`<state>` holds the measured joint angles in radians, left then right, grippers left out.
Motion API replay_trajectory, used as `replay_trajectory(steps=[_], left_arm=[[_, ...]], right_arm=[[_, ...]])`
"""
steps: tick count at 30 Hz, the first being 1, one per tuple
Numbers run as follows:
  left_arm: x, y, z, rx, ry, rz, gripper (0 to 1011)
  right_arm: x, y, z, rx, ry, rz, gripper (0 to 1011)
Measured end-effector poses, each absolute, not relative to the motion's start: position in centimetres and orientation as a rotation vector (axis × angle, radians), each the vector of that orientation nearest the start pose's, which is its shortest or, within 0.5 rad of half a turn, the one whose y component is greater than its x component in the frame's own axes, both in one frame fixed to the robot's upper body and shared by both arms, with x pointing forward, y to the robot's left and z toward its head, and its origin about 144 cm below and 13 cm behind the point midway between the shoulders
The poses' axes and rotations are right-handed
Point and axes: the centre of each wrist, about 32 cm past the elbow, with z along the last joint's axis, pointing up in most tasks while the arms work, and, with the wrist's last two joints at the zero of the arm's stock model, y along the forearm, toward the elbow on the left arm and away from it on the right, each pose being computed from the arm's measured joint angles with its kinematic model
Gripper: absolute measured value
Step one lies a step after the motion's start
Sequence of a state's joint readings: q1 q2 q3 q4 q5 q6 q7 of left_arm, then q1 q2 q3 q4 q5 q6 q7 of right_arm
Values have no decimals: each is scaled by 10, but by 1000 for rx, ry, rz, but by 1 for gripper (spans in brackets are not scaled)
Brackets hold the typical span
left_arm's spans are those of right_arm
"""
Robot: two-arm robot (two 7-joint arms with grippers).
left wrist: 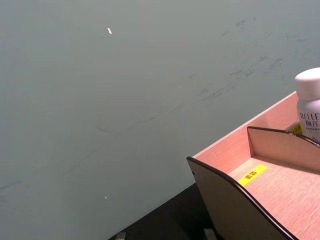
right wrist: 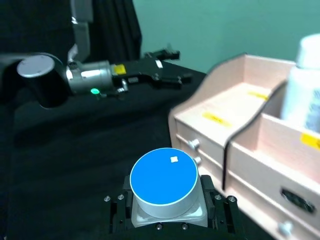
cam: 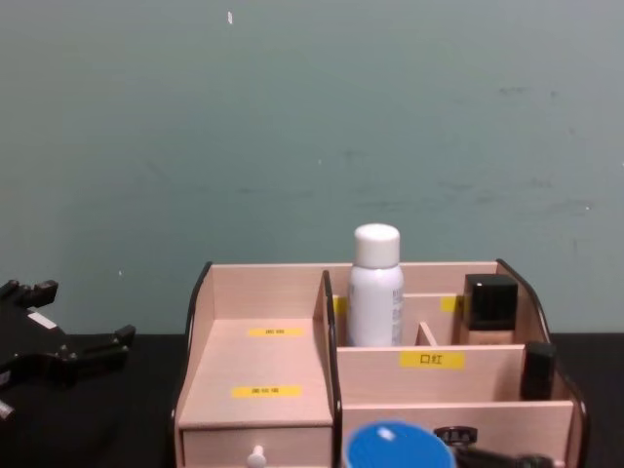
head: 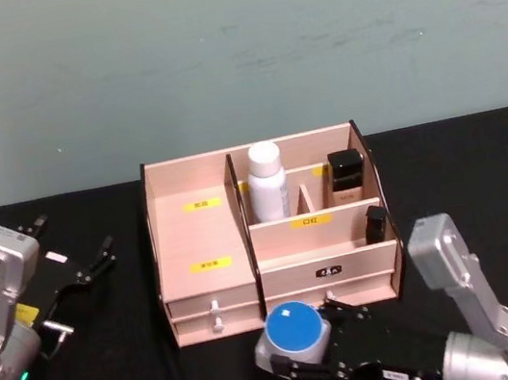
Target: Pick up the facial cleanser and watermelon frost from the table and place them into the tiered storage box.
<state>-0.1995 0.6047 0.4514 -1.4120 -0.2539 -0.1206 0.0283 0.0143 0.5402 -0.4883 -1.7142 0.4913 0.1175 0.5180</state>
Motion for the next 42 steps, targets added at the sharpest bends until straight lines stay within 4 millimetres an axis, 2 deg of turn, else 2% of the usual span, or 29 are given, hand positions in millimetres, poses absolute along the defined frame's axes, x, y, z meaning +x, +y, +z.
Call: replay_trajectory(steps=[14, 22, 34, 42], left_arm=[[489, 310, 1140, 304, -285, 1248, 1010], [489, 310, 1140, 304, -285, 1248, 1010], [489, 310, 1140, 304, -285, 1248, 1010], [489, 310, 1140, 304, -285, 1248, 1010]], right_arm=[[454, -185, 1179, -126, 103, -462, 813], [472, -170, 1189, -116, 79, -459, 813], [497, -165, 1195, -91, 75, -512, 813], [510, -168, 1192, -96, 80, -559, 813]])
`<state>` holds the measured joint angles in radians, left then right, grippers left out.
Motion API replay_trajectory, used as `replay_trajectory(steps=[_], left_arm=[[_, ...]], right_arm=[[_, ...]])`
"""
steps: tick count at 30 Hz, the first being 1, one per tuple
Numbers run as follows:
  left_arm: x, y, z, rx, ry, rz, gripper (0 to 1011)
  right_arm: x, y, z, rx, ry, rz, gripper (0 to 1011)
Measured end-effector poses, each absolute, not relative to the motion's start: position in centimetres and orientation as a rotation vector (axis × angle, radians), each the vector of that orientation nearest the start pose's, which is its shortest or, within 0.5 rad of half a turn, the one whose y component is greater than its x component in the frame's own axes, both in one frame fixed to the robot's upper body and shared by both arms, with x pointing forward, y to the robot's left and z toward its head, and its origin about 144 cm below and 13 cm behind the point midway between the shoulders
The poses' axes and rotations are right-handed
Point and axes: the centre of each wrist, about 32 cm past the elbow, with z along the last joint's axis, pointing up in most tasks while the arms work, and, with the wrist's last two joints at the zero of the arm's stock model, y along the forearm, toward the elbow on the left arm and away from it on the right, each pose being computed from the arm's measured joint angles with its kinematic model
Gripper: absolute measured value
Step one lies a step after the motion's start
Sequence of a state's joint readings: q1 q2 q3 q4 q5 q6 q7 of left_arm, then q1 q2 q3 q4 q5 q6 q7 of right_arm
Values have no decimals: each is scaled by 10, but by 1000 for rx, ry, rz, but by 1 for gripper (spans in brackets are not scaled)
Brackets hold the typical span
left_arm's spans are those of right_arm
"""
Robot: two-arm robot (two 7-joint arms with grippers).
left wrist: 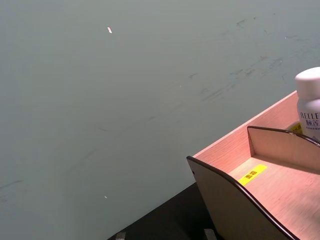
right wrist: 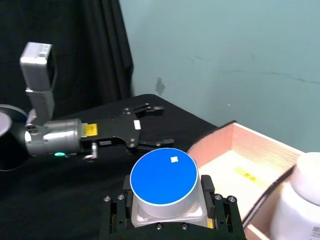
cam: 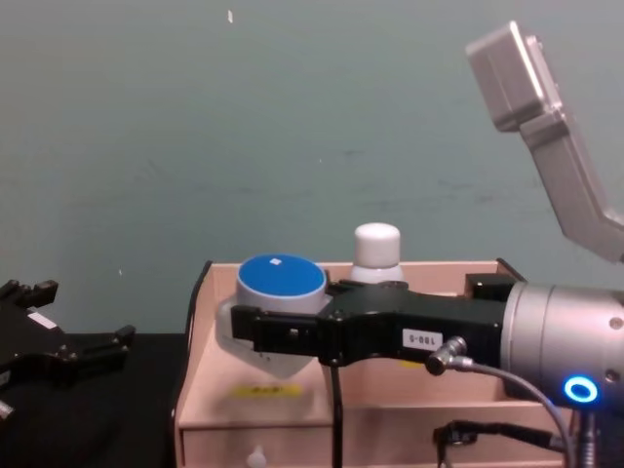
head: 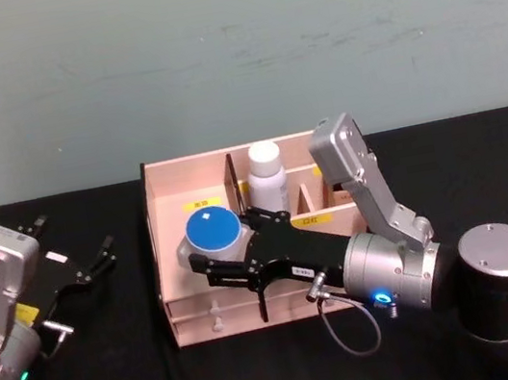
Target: Pick up the facial cleanser and watermelon frost from the table and place them into the tiered storage box.
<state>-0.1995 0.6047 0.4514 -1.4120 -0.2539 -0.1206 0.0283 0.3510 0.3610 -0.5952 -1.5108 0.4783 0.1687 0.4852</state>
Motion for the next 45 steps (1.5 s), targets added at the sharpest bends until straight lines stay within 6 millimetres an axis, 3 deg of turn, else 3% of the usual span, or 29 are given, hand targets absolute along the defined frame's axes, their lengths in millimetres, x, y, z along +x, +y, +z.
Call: replay_trajectory(steps=[45], left_arm=[[489, 310, 1140, 304, -285, 1248, 1010]], right_arm=[[532, -155, 1183, -179, 102, -561, 813]])
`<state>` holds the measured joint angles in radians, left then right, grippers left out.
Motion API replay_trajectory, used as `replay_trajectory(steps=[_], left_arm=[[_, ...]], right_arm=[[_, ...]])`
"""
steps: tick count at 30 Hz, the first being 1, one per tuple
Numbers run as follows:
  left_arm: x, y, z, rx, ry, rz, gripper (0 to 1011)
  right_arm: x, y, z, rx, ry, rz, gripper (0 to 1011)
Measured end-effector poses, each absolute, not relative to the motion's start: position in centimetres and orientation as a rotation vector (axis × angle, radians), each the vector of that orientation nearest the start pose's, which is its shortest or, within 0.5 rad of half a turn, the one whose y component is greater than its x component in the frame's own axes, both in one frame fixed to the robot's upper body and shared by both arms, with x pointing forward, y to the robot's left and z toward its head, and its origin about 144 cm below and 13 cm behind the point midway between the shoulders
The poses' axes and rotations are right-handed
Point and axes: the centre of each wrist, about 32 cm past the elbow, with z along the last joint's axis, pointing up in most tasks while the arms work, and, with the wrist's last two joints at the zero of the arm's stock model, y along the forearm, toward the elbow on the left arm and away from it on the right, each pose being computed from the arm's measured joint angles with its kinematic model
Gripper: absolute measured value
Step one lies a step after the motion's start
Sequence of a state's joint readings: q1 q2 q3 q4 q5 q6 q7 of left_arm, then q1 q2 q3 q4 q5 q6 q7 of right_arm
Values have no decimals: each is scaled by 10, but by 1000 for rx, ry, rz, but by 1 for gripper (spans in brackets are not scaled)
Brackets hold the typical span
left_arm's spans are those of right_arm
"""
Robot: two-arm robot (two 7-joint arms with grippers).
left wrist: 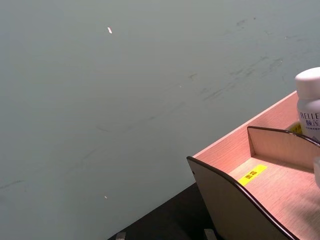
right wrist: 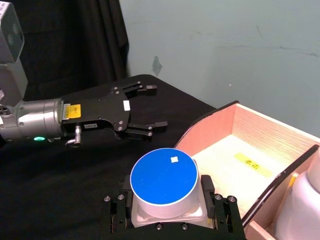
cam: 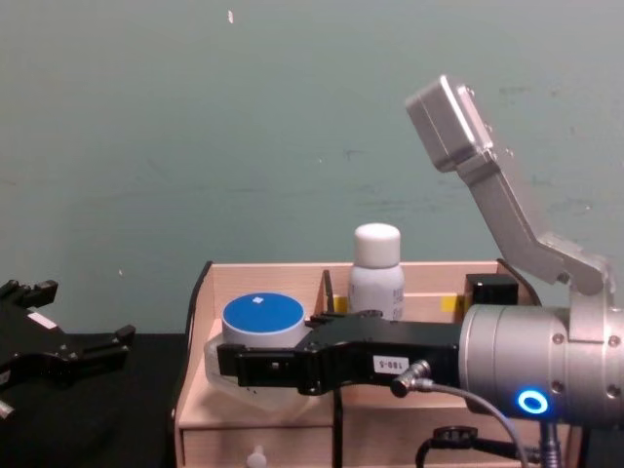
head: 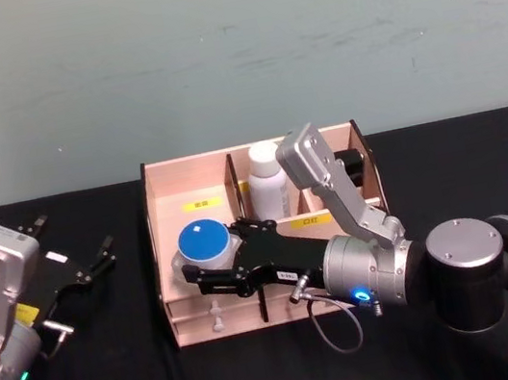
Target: Pick up the facial cleanser and watermelon frost from the table and place them into the tiered storage box.
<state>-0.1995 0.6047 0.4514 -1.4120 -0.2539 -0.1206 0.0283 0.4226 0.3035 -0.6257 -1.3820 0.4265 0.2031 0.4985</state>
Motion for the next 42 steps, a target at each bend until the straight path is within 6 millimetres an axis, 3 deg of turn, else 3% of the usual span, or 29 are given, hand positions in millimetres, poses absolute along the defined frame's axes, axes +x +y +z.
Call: replay_trajectory(steps=[23, 42], left_arm=[[489, 310, 1140, 305, -285, 1248, 1010], [489, 310, 1140, 305, -285, 1248, 1010]], right_arm=[[550, -153, 1176, -185, 113, -579, 813], [552, -149, 1175, -197, 106, -577, 813]])
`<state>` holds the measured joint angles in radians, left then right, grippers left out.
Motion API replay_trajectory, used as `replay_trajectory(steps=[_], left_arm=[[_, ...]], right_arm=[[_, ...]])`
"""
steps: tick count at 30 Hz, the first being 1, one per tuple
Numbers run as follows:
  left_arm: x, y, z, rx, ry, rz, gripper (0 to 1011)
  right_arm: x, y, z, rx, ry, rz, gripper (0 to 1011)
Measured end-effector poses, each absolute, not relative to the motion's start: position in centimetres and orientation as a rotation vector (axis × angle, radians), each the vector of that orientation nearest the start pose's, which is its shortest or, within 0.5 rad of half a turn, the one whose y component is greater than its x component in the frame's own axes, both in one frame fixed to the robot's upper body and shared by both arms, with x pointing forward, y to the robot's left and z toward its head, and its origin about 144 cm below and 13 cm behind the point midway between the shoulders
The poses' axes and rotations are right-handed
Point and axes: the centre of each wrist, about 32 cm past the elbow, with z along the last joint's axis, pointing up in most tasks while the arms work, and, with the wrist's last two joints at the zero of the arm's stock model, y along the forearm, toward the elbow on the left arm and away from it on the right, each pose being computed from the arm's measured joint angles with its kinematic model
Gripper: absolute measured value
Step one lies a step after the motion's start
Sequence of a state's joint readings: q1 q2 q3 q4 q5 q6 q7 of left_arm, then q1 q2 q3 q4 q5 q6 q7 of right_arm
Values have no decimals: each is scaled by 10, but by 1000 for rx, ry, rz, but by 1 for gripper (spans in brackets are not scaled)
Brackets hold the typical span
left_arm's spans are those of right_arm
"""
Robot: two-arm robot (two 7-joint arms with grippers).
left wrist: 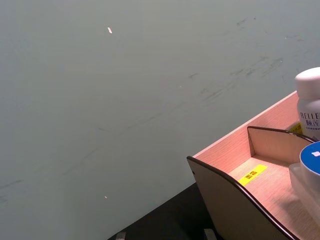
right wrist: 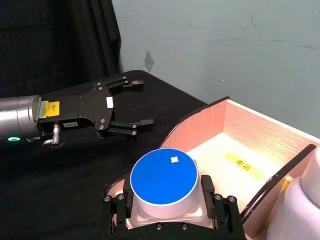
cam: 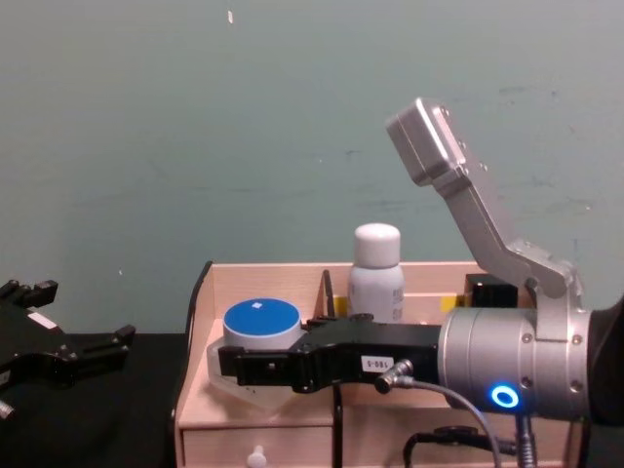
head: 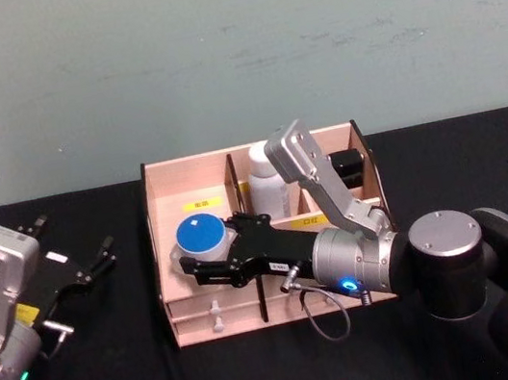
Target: Pick up the facial cleanser and watermelon frost from the table and place them into the tiered storage box.
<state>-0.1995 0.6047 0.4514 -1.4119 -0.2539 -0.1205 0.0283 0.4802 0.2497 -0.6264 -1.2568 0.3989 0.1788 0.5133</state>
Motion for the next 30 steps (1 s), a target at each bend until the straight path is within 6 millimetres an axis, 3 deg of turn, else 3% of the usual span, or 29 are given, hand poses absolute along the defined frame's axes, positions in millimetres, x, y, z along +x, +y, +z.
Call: replay_trajectory(steps=[3, 10, 22, 30], left_arm=[[489, 310, 1140, 305, -285, 1248, 1010], [489, 310, 1140, 304, -285, 1248, 1010], [489, 310, 1140, 304, -285, 1248, 1010], [489, 310, 1140, 304, -285, 1248, 1010]], right_arm=[[552, -149, 1175, -196, 107, -577, 824], [552, -150, 1175, -194, 107, -577, 1000], [553, -152, 1175, -170, 101, -579, 1002], [551, -157, 1188, -123, 46, -566, 1002]])
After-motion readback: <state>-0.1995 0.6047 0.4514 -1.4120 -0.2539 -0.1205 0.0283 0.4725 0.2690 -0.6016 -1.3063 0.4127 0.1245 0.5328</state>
